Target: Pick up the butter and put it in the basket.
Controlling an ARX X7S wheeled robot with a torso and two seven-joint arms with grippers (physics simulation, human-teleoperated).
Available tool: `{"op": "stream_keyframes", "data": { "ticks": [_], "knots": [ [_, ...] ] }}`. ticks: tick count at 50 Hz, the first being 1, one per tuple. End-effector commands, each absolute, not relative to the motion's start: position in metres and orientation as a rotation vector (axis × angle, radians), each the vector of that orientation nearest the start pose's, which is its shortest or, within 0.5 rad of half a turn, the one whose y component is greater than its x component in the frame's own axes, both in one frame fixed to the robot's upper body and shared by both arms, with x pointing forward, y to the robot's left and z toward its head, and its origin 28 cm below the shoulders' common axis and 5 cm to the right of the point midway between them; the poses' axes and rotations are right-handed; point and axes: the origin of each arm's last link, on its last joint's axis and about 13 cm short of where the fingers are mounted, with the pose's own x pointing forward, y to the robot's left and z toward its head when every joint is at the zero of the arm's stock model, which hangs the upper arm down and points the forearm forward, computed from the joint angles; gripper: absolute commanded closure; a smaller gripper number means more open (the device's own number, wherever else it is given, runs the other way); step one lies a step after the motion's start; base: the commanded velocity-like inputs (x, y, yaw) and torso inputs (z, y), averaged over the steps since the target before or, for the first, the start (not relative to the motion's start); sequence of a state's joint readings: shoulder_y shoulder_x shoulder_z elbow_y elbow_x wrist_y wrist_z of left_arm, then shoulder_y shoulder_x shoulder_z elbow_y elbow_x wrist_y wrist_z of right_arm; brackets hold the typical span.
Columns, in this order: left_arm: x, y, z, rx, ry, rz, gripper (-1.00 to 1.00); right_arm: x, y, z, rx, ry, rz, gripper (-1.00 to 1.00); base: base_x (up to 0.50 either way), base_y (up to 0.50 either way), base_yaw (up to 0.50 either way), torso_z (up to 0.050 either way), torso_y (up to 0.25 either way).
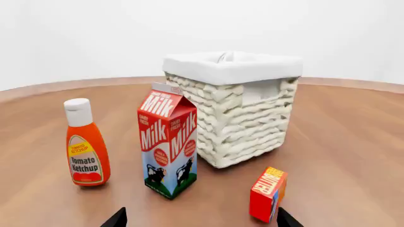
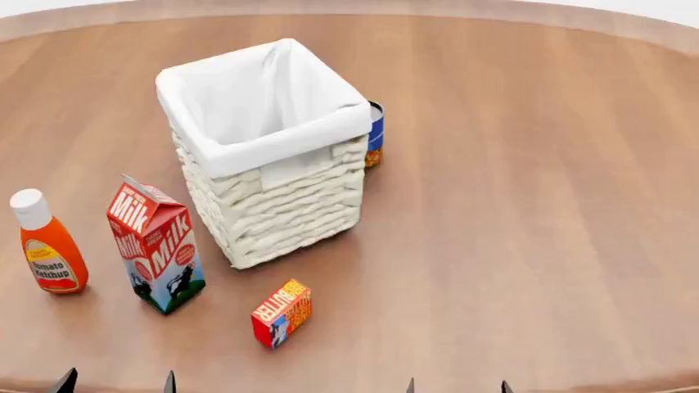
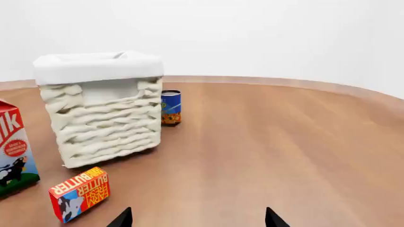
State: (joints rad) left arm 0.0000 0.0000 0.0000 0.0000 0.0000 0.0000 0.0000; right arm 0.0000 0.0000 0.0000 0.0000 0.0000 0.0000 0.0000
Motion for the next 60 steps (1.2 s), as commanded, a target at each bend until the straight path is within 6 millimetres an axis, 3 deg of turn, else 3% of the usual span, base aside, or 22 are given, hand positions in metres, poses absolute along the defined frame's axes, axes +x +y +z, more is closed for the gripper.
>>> {"op": "stream_keyframes", "data": {
  "ticks": [1, 5, 7, 9, 16, 24, 37, 47, 60],
  "knots": [
    [0.209, 0.204, 0.022, 0.009, -0.012, -0.01, -1.0, 0.211, -0.097, 0.013, -0.009, 0.007, -0.018, -1.0, 0.0, 0.0, 0.0, 0.0, 0.0],
    [0.208, 0.204, 0.022, 0.001, -0.006, -0.012, -1.0, 0.212, -0.097, 0.012, -0.006, 0.011, -0.031, -1.0, 0.0, 0.0, 0.0, 0.0, 0.0],
    [0.209, 0.204, 0.01, 0.0, -0.004, -0.012, -1.0, 0.212, -0.097, 0.011, -0.012, 0.013, -0.033, -1.0, 0.0, 0.0, 0.0, 0.0, 0.0],
    [0.207, 0.204, 0.024, -0.014, -0.007, -0.025, -1.0, 0.213, -0.097, 0.012, -0.015, 0.011, -0.034, -1.0, 0.0, 0.0, 0.0, 0.0, 0.0],
    [0.209, 0.202, 0.013, -0.032, -0.01, -0.05, -1.0, 0.213, -0.098, 0.016, -0.032, -0.025, -0.059, -1.0, 0.0, 0.0, 0.0, 0.0, 0.0],
    [0.207, 0.196, 0.054, -0.006, -0.102, -0.076, -1.0, 0.211, -0.1, 0.04, -0.029, -0.144, -0.08, -1.0, 0.0, 0.0, 0.0, 0.0, 0.0],
    [0.185, 0.192, 0.133, -0.022, -0.345, -0.101, -1.0, 0.195, -0.097, 0.112, 0.019, -0.338, -0.061, -1.0, 0.0, 0.0, 0.0, 0.0, 0.0],
    [0.169, 0.19, 0.157, -0.028, -0.443, -0.117, -1.0, 0.183, -0.096, 0.147, 0.019, -0.44, -0.069, -1.0, 0.0, 0.0, 0.0, 0.0, 0.0],
    [0.164, 0.19, 0.165, -0.021, -0.459, -0.122, -1.0, 0.18, -0.095, 0.152, 0.006, -0.45, -0.061, -1.0, 0.23, 0.0, 0.0, 0.0, 0.0]
  ]
}}
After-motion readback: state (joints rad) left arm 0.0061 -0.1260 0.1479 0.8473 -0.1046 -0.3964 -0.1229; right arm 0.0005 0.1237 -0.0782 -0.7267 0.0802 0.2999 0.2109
